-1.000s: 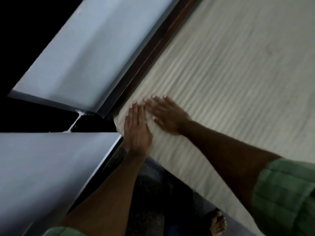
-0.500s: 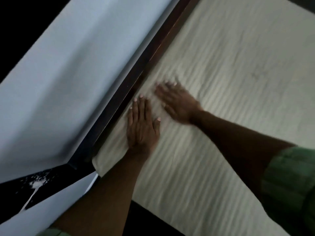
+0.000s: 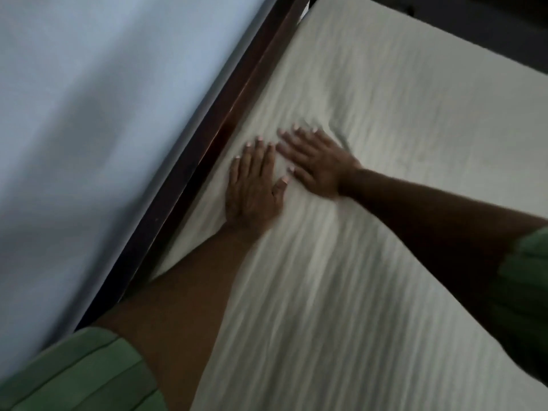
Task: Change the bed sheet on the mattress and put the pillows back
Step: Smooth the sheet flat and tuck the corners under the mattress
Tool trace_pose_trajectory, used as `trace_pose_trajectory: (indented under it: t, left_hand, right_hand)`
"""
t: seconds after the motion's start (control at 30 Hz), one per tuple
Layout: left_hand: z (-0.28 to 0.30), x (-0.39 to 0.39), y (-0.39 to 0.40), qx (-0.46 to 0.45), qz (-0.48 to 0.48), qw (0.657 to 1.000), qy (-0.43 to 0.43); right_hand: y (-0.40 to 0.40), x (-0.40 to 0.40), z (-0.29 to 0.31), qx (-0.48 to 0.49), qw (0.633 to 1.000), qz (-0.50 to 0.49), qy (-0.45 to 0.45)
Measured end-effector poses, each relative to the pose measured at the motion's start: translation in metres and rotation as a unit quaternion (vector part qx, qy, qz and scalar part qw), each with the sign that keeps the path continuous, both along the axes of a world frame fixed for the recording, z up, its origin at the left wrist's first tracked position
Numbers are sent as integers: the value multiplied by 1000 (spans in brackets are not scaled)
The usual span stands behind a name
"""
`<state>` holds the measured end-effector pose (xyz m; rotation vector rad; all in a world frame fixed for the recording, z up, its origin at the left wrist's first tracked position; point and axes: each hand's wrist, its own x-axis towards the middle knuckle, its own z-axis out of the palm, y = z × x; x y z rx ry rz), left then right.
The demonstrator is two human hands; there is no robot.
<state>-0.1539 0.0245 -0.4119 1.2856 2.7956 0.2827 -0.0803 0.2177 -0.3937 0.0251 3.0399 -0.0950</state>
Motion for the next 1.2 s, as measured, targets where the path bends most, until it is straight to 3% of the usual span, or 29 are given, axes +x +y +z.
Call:
trace_pose_trajectory:
  t: [0.07,0.13,0.23,0.33,0.43,0.5,0.57,0.6,0.63,0.7,0.77,0.8,0.87,0.93,1.0,1.03,1.13,1.2]
  left_hand:
    - [4,-8,19,-5,52,999,4]
    - [12,-9,39,13,91,996,-10]
    - [24,-15,62,82,5,992,-93]
    - [25,-27,78,63,-100,980,-160]
    - [15,-37,88,17,-62,988,-139]
    - [12,-40,97,-1,-15,995,-96]
    - [16,-40,111,28,-4,998,-56]
    - [19,-42,120,52,-43,996,-52]
    - [20,-44,128,73,-107,990,-51]
    - [18,-54,155,81,-207,973,-63]
    - [15,-68,180,65,-189,977,-79]
    - [13,-77,187,42,-159,984,-70]
    - [10,-97,201,-10,-138,990,-36]
    - [11,-112,213,-34,-109,993,-22]
    - [21,-117,228,-11,-79,996,-34]
    - [26,-117,236,16,-98,994,-48]
    - [36,-122,264,44,-258,962,-76]
    - [37,-130,287,21,-245,965,-96]
  right_hand:
    - [30,-22,11,-17,989,-149,4]
    - [26,-27,17,-56,974,-217,25]
    - [-7,-10,14,-82,988,-125,35]
    - [9,-5,3,-78,995,-53,19]
    - [50,-19,1,-37,999,-40,2]
    - [78,-37,5,-32,987,-159,12]
    - [99,-53,17,-69,939,-337,29]
    - [102,-56,22,-85,916,-389,44]
    - [99,-53,20,-88,913,-393,63]
    - [89,-41,12,-60,957,-275,66]
    - [90,-26,0,-59,984,-162,36]
    - [99,-24,-3,-59,984,-163,31]
    - [128,-30,-6,-37,961,-267,57]
    - [151,-37,2,-23,900,-431,64]
    - [158,-54,7,-31,862,-501,76]
    - [155,-65,11,-53,874,-474,87]
    - [152,-92,13,-51,964,-255,59]
    - [162,-97,13,-13,976,-215,19]
